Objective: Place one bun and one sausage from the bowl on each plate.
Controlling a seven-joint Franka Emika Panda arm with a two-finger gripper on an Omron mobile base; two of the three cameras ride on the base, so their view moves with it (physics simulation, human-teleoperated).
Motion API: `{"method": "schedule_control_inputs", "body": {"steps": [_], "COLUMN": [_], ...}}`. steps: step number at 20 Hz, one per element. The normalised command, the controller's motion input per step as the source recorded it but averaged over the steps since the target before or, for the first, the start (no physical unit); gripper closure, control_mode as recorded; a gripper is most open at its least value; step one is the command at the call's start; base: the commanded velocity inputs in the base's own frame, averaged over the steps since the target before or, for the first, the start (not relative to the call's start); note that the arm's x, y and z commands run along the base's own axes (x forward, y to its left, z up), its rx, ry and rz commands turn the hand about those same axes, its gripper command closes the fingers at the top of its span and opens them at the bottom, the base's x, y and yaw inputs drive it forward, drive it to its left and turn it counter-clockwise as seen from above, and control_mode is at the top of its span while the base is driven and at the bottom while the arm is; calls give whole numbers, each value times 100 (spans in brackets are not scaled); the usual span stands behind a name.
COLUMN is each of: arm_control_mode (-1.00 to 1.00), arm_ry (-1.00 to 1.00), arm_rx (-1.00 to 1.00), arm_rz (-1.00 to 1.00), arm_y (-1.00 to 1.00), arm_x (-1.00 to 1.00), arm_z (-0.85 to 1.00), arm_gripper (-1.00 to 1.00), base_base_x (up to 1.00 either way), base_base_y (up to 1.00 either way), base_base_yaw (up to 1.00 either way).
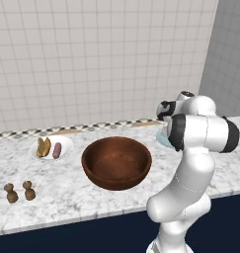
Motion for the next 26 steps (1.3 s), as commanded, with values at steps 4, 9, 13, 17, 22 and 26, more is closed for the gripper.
{"method": "schedule_control_inputs", "body": {"steps": [4,9,13,17,22,26], "arm_control_mode": [-100,-100,-100,-100,-100,-100], "arm_ry": [-11,-1,0,0,-3,-5], "arm_rx": [0,0,0,0,0,0], "arm_rz": [0,0,0,0,0,0], "arm_y": [0,0,0,0,0,0], "arm_x": [5,13,9,16,22,8], "arm_z": [-19,-42,-15,-5,-1,0], "arm_gripper": [100,100,100,100,-100,-100], "base_base_x": [0,0,0,0,0,0], "base_base_y": [0,0,0,0,0,0], "base_base_yaw": [0,0,0,0,0,0]}}
